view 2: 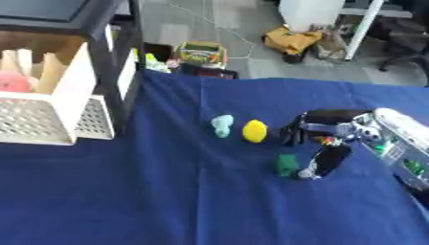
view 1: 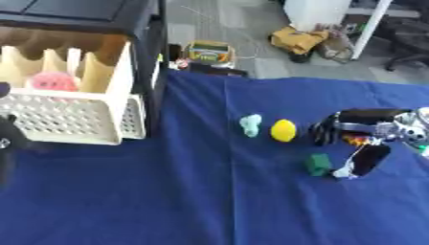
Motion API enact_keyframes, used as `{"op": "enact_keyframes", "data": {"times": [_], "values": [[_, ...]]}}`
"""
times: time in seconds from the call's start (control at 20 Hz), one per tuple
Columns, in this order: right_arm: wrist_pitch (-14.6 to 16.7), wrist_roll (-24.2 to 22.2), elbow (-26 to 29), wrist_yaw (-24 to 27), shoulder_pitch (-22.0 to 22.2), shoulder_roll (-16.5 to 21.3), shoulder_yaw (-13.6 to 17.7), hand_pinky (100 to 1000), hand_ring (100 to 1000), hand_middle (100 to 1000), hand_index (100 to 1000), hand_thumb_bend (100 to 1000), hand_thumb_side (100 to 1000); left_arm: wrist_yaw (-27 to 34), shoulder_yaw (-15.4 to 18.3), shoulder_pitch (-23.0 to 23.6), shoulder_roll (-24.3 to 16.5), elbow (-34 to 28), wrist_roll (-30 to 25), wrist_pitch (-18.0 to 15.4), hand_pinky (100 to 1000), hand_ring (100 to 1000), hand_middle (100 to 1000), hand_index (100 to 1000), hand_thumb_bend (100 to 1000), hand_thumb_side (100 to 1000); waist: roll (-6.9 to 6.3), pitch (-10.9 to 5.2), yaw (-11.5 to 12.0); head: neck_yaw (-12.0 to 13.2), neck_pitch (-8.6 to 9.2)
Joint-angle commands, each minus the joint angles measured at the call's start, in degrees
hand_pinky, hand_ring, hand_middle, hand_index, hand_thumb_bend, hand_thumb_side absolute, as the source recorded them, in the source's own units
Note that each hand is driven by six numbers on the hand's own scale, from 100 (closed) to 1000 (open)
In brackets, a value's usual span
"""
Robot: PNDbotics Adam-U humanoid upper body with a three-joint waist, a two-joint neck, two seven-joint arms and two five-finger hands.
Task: Pick up objects from table and place into drawer.
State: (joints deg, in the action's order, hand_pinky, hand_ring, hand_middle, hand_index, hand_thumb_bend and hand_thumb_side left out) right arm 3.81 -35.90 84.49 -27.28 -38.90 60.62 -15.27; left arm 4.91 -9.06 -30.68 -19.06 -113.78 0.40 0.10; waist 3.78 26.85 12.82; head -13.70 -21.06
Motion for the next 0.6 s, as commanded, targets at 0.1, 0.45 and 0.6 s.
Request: {"op": "enact_keyframes", "data": {"times": [0.1, 0.45, 0.6], "values": [[-0.3, 0.9, -0.8, -0.7, -0.9, 0.9, 0.3, 702, 728, 636, 801, 427, 400, 0.0, 0.0, -0.2, -0.2, -0.8, -0.5, -0.1, 569, 179, 435, 897, 100, 933, -0.25, -1.11, 0.0, -0.1, 0.57], [-1.8, 3.2, -1.4, -0.4, -1.1, 0.4, 0.1, 688, 717, 598, 765, 390, 433, -0.1, 0.0, 0.3, 0.2, -0.8, -0.8, 0.1, 572, 180, 436, 897, 100, 943, -0.19, -1.0, 0.1, -0.1, 0.62], [-2.3, 3.5, -1.3, -0.1, -1.1, 0.4, -0.1, 687, 719, 591, 757, 398, 430, -0.2, 0.1, 0.3, 0.3, -0.8, -0.8, 0.2, 572, 181, 436, 897, 100, 940, -0.15, -1.0, 0.2, -0.1, 0.48]]}}
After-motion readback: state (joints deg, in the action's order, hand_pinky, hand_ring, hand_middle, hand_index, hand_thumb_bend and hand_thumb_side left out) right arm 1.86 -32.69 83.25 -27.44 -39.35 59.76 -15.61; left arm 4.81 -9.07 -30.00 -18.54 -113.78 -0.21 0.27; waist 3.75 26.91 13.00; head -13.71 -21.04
